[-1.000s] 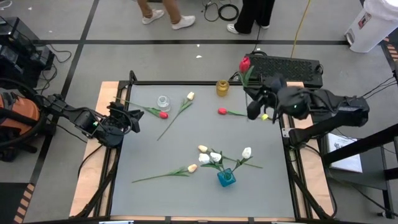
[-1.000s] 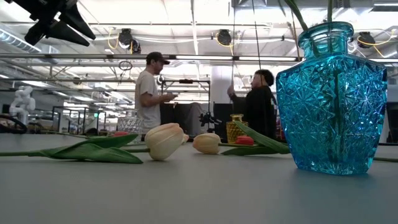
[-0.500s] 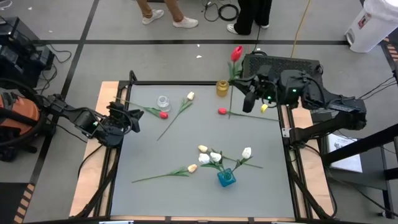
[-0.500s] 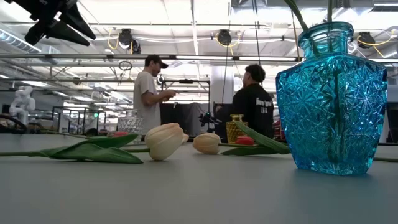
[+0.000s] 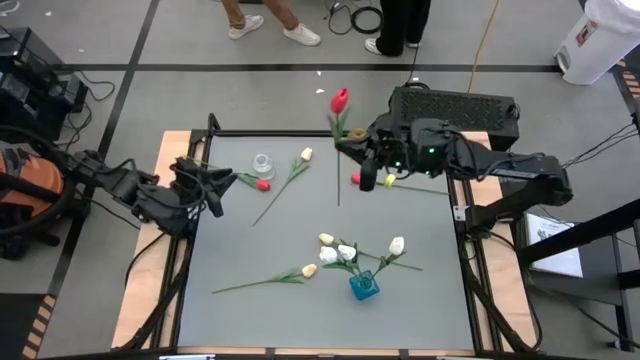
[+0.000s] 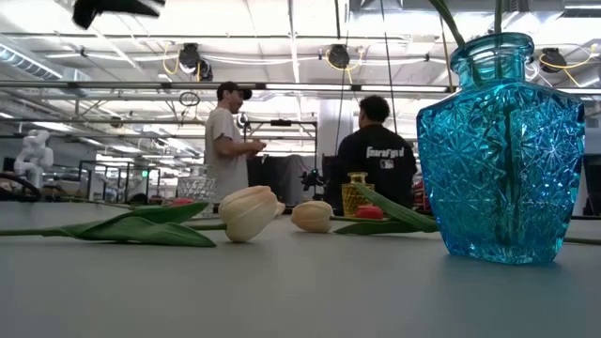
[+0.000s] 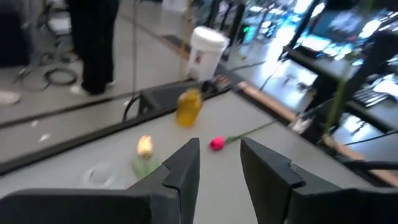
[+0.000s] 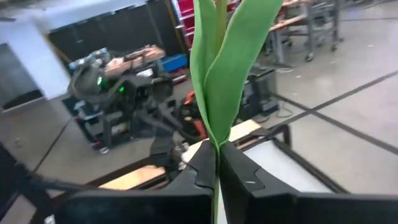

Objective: Sort flowers into vase by color
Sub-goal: Put the bottom right red tulip into the transparent vase

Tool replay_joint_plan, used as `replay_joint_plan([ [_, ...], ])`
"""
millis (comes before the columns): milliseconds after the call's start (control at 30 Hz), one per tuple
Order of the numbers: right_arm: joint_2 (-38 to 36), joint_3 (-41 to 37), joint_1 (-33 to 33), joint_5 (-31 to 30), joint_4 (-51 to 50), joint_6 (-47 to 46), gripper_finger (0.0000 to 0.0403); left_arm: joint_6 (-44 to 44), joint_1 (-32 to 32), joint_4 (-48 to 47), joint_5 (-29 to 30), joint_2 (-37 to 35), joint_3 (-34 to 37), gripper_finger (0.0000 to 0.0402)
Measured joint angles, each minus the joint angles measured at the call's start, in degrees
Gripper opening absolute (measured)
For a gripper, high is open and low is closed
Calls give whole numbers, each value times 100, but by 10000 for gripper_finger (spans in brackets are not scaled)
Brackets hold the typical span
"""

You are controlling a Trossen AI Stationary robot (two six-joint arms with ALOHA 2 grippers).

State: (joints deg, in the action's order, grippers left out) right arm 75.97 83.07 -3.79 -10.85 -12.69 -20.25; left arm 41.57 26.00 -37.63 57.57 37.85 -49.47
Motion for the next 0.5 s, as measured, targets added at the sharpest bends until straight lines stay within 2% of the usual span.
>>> replay_joint_plan([
  [233,181,0,0,233,229,218,0,-1571,-23,1622,-7,0,-177,123],
  [333,183,0,2,242,254,300,0,-1967,-117,2202,-73,0,-180,123],
  [500,183,0,0,416,624,497,0,-2401,-341,2942,-540,75,-180,123],
])
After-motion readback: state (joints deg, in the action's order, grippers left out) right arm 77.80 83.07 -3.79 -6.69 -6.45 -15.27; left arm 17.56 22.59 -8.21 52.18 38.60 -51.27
